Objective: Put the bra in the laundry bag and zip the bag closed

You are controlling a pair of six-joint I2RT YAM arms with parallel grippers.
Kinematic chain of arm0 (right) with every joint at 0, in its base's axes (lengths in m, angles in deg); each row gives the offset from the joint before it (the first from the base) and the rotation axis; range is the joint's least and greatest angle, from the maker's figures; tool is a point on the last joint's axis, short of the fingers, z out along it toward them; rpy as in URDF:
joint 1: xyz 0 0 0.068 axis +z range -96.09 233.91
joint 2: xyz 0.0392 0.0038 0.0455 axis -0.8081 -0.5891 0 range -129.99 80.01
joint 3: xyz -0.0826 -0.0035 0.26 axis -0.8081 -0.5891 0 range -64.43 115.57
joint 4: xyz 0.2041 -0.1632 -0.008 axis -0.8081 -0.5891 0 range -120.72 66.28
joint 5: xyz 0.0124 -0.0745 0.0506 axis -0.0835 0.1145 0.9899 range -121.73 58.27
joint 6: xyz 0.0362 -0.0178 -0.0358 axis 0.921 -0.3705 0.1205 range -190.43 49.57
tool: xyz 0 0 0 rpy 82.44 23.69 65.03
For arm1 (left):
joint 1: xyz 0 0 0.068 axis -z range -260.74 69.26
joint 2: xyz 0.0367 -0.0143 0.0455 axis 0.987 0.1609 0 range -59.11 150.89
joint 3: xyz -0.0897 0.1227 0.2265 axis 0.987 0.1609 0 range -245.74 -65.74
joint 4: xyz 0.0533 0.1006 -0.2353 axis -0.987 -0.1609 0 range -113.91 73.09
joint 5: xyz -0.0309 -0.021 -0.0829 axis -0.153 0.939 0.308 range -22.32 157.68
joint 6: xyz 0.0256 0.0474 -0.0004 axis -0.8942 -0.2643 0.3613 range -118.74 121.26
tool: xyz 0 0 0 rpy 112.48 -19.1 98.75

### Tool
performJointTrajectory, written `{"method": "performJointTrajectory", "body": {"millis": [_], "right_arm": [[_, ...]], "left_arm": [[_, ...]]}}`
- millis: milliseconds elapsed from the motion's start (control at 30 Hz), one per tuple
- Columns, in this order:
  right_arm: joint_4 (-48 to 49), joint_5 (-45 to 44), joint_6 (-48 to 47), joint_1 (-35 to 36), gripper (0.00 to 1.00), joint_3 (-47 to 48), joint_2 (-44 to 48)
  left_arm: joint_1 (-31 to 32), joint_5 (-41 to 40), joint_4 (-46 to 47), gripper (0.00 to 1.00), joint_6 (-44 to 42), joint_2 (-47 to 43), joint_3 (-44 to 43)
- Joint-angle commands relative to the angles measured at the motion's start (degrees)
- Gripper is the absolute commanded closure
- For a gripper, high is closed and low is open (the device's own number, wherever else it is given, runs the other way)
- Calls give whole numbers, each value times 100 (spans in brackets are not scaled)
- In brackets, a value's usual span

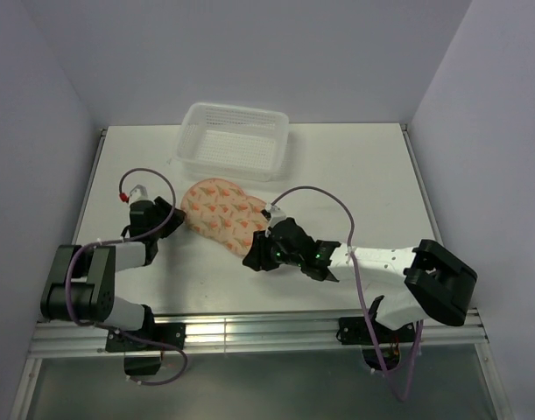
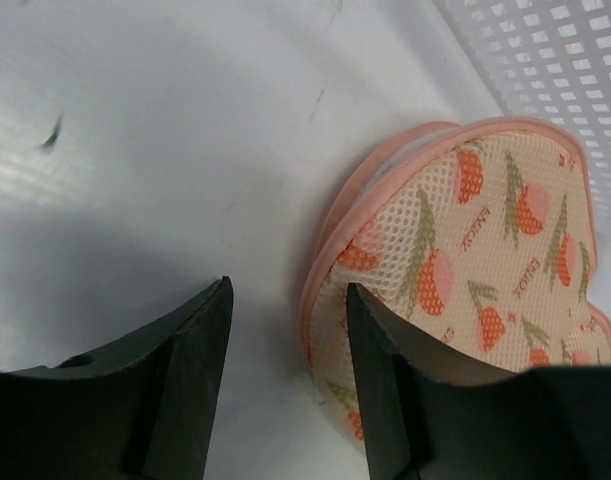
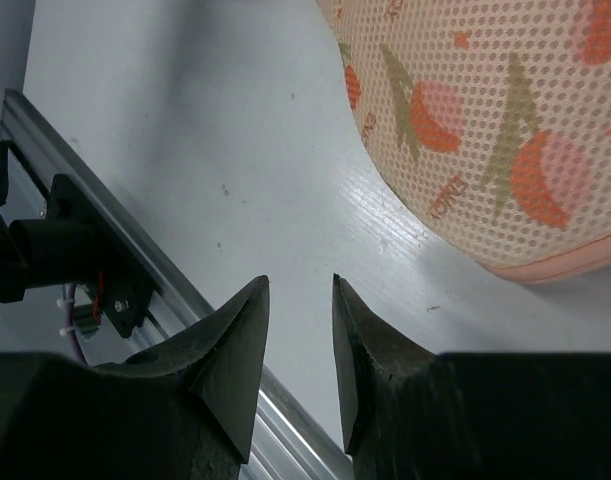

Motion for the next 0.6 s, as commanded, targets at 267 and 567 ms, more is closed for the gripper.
{"method": "performJointTrajectory", "body": {"millis": [267,567], "right_arm": [[181,-240,-116,35,53,304,-45],[-117,-408,-1,70,24,111,217]], "left_arm": [[-48,808,1373,100,-25,578,-306],[978,-35,609,100,1422,-1212,1213]]}}
